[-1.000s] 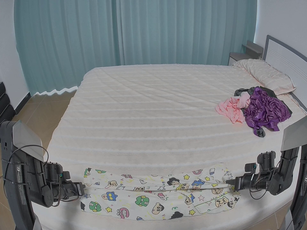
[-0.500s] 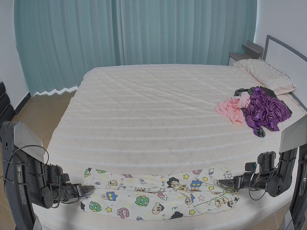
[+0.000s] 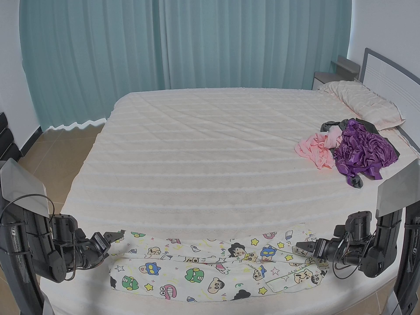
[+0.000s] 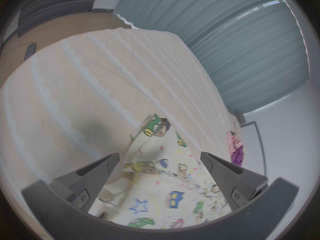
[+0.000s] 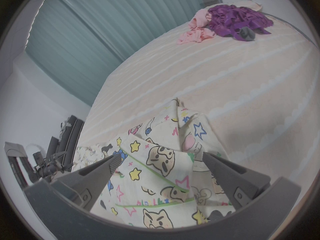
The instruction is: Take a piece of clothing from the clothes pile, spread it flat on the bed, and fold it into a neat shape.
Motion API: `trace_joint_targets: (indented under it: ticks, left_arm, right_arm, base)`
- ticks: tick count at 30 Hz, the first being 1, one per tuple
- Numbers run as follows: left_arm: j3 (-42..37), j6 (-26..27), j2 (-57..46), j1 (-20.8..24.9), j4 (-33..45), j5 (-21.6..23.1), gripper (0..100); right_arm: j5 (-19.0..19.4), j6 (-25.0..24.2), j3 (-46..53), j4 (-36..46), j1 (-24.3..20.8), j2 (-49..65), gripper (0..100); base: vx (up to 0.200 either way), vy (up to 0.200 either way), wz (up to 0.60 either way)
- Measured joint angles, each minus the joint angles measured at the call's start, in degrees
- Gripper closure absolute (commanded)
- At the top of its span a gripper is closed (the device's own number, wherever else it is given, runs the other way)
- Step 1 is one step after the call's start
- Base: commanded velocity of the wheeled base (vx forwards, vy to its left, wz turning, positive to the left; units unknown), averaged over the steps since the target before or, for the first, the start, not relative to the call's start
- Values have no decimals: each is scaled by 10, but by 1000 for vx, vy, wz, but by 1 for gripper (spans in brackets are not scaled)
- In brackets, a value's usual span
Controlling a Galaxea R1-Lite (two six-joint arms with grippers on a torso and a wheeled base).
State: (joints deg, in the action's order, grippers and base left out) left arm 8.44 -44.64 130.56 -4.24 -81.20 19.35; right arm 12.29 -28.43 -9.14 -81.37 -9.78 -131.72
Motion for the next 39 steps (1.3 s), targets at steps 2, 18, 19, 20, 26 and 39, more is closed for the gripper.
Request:
trace_joint_targets:
  ticks: [2,18,19,20,26,39]
  left_arm:
    - [-1,-40,-10,14,-6,1,0]
    - [-6,-54,-34,42,-24,0,0]
    - [-6,-53,-34,42,-24,0,0]
    - [-6,-53,-34,42,-24,0,0]
    - [-9,-35,-33,43,-25,-1,0]
    - [-11,-32,-29,43,-25,-2,0]
  right_arm:
    - [-35,-24,5,-32,-15,-8,0]
    - [-74,-49,40,-76,-45,-43,100]
    - [-75,-49,41,-76,-45,-43,100]
    - [-76,-49,41,-76,-45,-41,100]
    - [-82,-46,44,-76,-46,-31,100]
    - [-101,45,42,-76,-75,17,100]
  base:
    - [0,0,0]
    - [0,0,0]
    - [0,0,0]
    - [0,0,0]
    - [0,0,0]
    - [0,0,0]
